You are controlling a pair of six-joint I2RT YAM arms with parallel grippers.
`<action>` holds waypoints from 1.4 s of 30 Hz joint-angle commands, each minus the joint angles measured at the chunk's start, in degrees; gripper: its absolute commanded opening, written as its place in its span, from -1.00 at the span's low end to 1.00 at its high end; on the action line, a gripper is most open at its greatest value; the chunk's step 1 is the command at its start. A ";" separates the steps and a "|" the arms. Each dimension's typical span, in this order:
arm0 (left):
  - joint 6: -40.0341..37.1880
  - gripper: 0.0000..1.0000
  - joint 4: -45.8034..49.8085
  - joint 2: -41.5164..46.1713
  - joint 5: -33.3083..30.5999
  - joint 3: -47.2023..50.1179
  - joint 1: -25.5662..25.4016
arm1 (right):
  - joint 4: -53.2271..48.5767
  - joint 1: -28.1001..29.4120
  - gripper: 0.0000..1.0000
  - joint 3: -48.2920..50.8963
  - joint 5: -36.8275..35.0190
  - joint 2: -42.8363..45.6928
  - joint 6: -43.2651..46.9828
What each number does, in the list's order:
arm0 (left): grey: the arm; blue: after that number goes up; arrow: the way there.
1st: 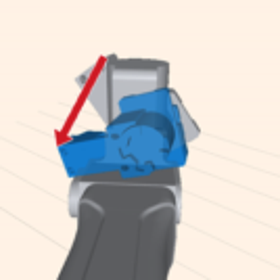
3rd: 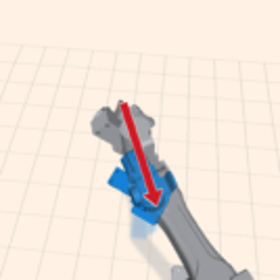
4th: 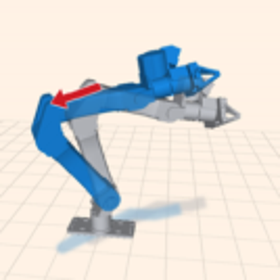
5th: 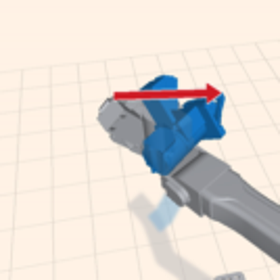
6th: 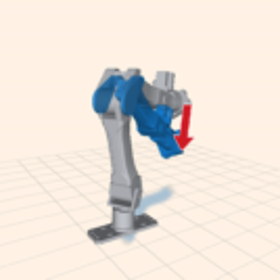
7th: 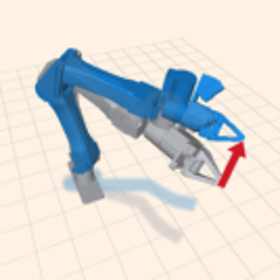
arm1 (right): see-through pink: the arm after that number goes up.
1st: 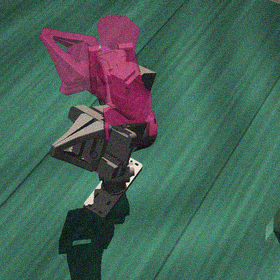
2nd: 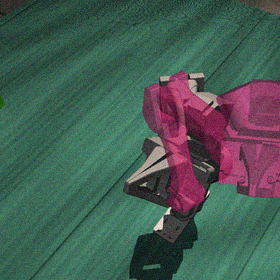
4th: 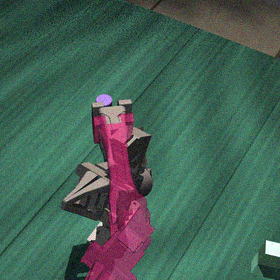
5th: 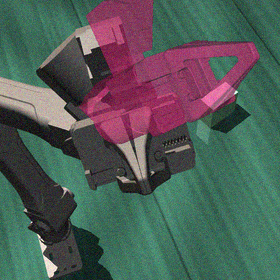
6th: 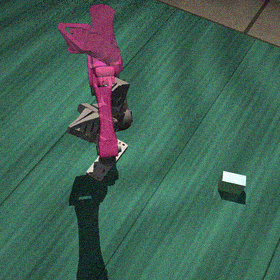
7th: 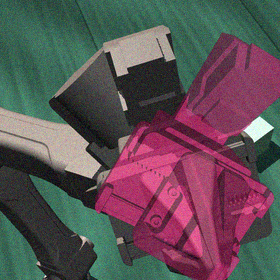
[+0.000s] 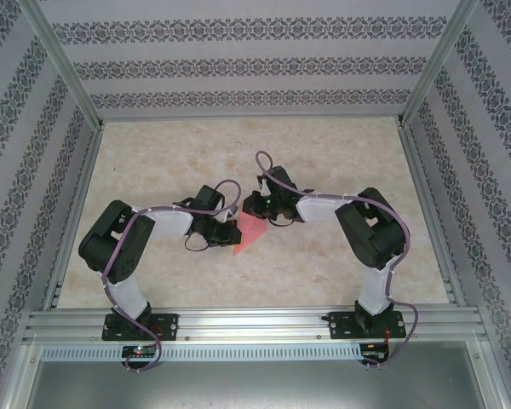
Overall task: Fold a paper plane with a square sheet of paper (pick it up from the middle)
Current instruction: Fourth fold the wing at the center of the table.
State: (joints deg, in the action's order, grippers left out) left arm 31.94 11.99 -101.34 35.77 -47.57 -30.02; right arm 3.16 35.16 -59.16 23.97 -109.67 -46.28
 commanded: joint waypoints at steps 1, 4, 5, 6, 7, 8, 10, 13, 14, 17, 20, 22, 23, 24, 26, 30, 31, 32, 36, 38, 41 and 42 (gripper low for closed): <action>0.20 -0.95 4.85 -2.82 -2.72 2.13 0.13 | 3.89 0.10 -0.79 1.66 -0.36 -2.02 -1.80; -0.23 -0.95 5.91 -2.63 -2.83 1.04 0.09 | 4.14 0.18 -0.82 3.07 -1.55 -3.15 -2.05; -0.22 -0.95 6.10 -2.59 -2.58 0.69 0.09 | 4.70 0.26 -0.83 3.49 -1.55 -3.55 -2.25; -0.22 -0.95 6.49 -2.48 -2.25 0.27 0.12 | 5.11 0.16 -0.83 3.94 -1.49 -3.93 -2.48; -0.18 -0.95 6.65 -2.25 -1.84 -0.01 0.18 | 5.55 0.24 -0.83 4.28 -1.47 -4.27 -2.52; 0.03 -0.93 6.73 -1.80 -1.14 -0.36 0.21 | 5.70 0.26 -0.83 4.65 -1.55 -4.52 -2.52; 0.92 -0.90 6.84 -0.57 0.25 -1.30 0.22 | 5.24 0.14 -0.84 5.06 -2.23 -5.02 -2.47; 2.78 -0.84 6.29 1.76 2.28 -3.27 0.39 | 5.98 0.14 -0.84 6.13 -2.41 -5.03 -2.56; 3.59 -0.84 5.35 2.25 3.69 -3.94 0.60 | 6.07 0.17 -0.84 6.34 -2.49 -4.96 -2.58; 5.98 -0.81 2.87 1.87 6.39 -5.66 1.27 | 6.08 0.15 -0.84 6.68 -2.61 -5.09 -2.35; 7.28 -0.80 0.69 -0.19 8.77 -6.25 1.67 | 5.94 0.08 -0.84 6.36 -2.69 -5.44 -2.10; 7.19 -0.79 1.27 -1.14 8.32 -6.07 1.73 | 5.90 0.08 -0.83 6.28 -2.74 -5.52 -2.17; 6.95 -0.80 1.30 -1.54 7.81 -5.59 1.74 | 5.87 0.08 -0.83 6.31 -2.73 -5.54 -2.15; 6.81 -0.79 1.34 -1.73 7.26 -4.83 1.83 | 5.90 0.04 -0.83 6.33 -2.82 -5.53 -2.21; 6.59 -0.80 1.07 -2.17 6.48 -3.36 1.93 | 5.68 0.07 -0.83 6.19 -2.87 -5.47 -2.07; 6.64 -0.79 -0.67 -3.46 7.33 -0.20 1.98 | 5.00 0.06 -0.82 6.31 -3.09 -5.40 -1.72; 6.74 -0.79 -1.17 -3.62 8.14 0.46 1.98 | 4.78 0.05 -0.82 6.29 -3.22 -5.38 -1.50; 6.66 -0.79 -1.49 -3.98 9.17 1.17 1.98 | 4.37 0.08 -0.82 6.37 -3.52 -5.17 -1.37; 3.87 -0.79 2.03 -4.04 9.89 2.45 1.93 | 3.46 0.05 -0.81 6.42 -3.93 -5.07 -1.00; 2.38 -0.78 4.04 -3.74 10.18 2.99 1.98 | 3.35 0.04 -0.81 6.35 -4.10 -5.03 -1.00; 1.13 -0.77 5.88 -2.54 10.21 4.12 1.98 | 3.27 0.03 -0.81 6.29 -4.28 -4.82 -0.98; 1.09 -0.77 6.19 -1.86 10.06 4.63 1.96 | 3.13 0.08 -0.81 6.17 -4.34 -4.77 -1.08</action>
State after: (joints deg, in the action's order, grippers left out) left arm 35.11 10.09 -103.57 45.65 -46.48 -27.90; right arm 11.33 35.16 -54.35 23.88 -112.07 -48.36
